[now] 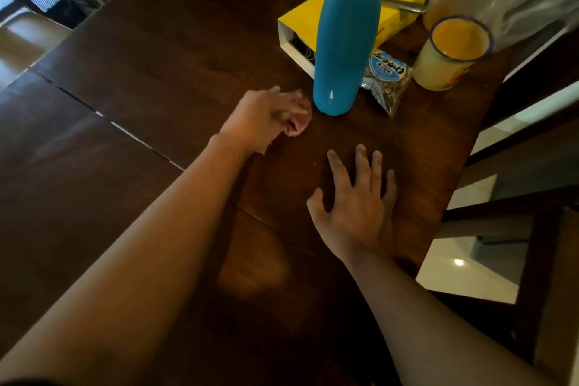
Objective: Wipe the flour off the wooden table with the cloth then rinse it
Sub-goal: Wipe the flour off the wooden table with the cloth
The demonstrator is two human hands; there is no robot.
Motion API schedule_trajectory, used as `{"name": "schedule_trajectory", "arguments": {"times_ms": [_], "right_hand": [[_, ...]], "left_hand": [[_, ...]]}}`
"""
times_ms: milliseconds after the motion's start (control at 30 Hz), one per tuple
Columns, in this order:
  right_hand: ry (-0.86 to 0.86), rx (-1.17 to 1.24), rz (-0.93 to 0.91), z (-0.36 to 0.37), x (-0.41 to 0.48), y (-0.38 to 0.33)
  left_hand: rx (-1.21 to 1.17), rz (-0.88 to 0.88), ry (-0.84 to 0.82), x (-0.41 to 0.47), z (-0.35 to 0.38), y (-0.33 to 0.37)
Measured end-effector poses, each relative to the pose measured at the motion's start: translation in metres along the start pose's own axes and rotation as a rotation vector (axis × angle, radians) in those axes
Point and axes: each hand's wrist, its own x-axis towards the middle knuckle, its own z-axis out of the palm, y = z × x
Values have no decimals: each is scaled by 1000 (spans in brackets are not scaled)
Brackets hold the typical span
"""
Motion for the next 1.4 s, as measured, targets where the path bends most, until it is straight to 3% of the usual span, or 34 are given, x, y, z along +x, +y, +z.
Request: {"name": "schedule_trajectory", "arguments": {"times_ms": [133, 233, 367, 533, 667, 733, 833, 967, 1200, 1400], "right_hand": [[-5, -1, -9, 0, 0, 1], [-9, 0, -8, 1, 0, 2], [18, 4, -10, 3, 0, 2], [10, 10, -9, 2, -1, 2], [16, 5, 1, 2, -1, 0], [15, 1, 4, 3, 0, 0], [10, 17, 5, 3, -1, 3], [61, 25, -15, 2, -3, 3], [-1, -26, -3, -1, -2, 4], [5, 10, -14, -1, -2, 6]], "left_hand": [[-30, -152, 202, 30, -5, -6], [107, -165, 227, 51, -11, 2], [271, -87, 173, 70, -12, -7], [455, 16, -73, 39, -12, 3], [121, 49, 9, -20, 3, -17], [69, 116, 3, -44, 13, -15], [4, 271, -114, -74, 24, 0], [-24, 353, -276, -89, 22, -6], [90, 57, -1, -37, 17, 14], [-123, 339, -85, -82, 36, 18]]}}
